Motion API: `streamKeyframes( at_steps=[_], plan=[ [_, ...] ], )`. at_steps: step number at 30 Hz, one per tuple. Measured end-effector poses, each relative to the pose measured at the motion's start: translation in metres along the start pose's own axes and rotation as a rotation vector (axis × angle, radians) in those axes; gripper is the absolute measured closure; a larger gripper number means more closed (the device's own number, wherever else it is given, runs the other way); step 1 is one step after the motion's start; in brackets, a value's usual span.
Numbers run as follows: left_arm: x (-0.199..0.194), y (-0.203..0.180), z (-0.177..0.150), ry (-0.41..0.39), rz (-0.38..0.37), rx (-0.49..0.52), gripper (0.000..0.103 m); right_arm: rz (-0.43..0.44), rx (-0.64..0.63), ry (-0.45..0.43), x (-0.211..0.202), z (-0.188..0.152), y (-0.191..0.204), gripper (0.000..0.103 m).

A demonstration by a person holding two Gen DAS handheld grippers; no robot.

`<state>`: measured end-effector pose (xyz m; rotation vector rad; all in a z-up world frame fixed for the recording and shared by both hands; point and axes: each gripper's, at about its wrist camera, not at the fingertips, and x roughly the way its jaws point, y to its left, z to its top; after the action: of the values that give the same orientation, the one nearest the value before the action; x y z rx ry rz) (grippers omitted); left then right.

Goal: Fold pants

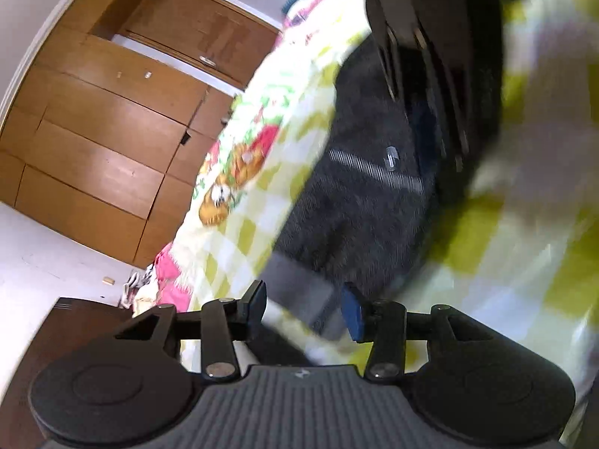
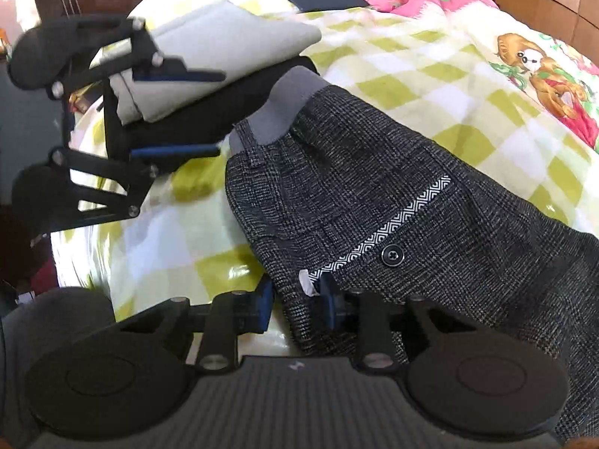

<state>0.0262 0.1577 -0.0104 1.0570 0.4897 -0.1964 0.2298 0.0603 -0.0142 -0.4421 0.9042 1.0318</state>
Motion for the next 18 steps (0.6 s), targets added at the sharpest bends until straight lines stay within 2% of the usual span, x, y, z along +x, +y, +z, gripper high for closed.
streamKeyframes(
  at_steps=[3, 4, 6, 8, 11, 15, 18],
  plan=[
    [0.020, 0.008, 0.015, -0.054, -0.023, -0.080, 0.045, -0.006, -0.009, -0.017, 0.002, 0.000, 0.008, 0.073],
    [0.030, 0.009, 0.019, -0.050, -0.022, -0.100, 0.045, -0.006, -0.011, -0.021, 0.002, -0.003, 0.012, 0.072],
    [0.052, 0.011, 0.020, -0.014, -0.027, -0.135, 0.045, -0.001, -0.012, -0.031, 0.001, -0.008, 0.016, 0.070],
    [0.078, 0.008, 0.013, 0.079, -0.055, -0.153, 0.043, 0.019, 0.027, -0.054, 0.000, -0.011, 0.012, 0.070],
    [0.084, 0.003, 0.006, 0.098, -0.054, -0.173, 0.042, 0.038, 0.097, -0.084, -0.011, -0.016, 0.002, 0.067],
    [0.078, 0.005, 0.016, 0.130, -0.029, -0.168, 0.042, -0.007, 0.217, -0.170, -0.061, -0.043, -0.020, 0.056],
    [0.070, 0.008, 0.027, 0.122, -0.018, -0.168, 0.042, -0.089, 0.340, -0.220, -0.112, -0.085, -0.042, 0.053]
  ],
)
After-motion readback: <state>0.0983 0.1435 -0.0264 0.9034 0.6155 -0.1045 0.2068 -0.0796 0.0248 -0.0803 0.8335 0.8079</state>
